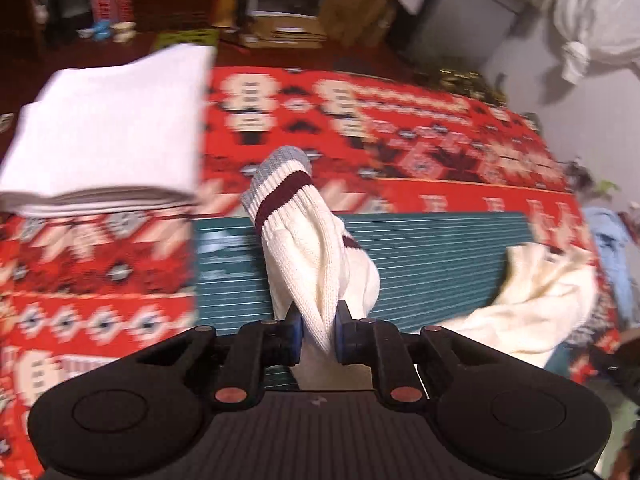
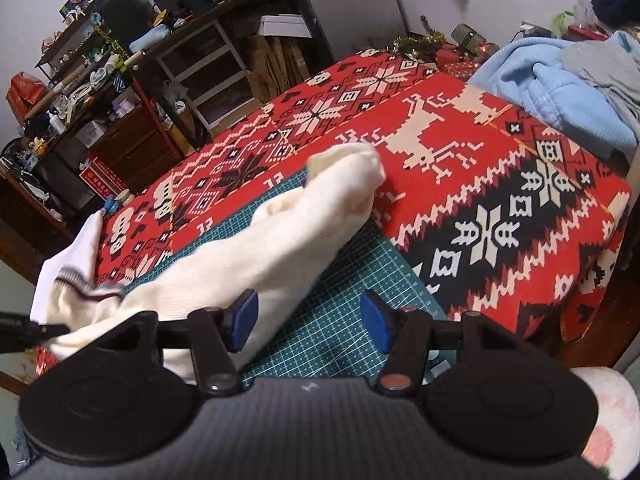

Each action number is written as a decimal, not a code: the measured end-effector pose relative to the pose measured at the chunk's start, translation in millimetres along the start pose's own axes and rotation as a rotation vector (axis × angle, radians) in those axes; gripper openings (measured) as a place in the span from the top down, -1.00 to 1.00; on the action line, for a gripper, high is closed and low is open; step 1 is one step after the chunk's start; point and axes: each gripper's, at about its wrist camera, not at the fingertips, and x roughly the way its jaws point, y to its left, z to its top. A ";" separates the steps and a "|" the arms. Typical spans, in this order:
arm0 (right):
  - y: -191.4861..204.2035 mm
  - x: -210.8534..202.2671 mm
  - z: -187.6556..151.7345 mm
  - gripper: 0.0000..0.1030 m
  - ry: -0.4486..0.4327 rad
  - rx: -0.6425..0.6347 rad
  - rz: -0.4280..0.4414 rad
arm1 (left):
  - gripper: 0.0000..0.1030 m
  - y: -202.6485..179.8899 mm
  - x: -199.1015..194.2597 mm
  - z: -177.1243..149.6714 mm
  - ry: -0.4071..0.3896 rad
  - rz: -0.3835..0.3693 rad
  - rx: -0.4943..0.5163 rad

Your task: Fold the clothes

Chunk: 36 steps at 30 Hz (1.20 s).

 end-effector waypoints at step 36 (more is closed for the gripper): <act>-63.1 -51.1 3.0 -0.99 -0.249 -0.338 -0.263 | -0.85 -279.8 24.6 -14.0 -0.286 -0.356 0.709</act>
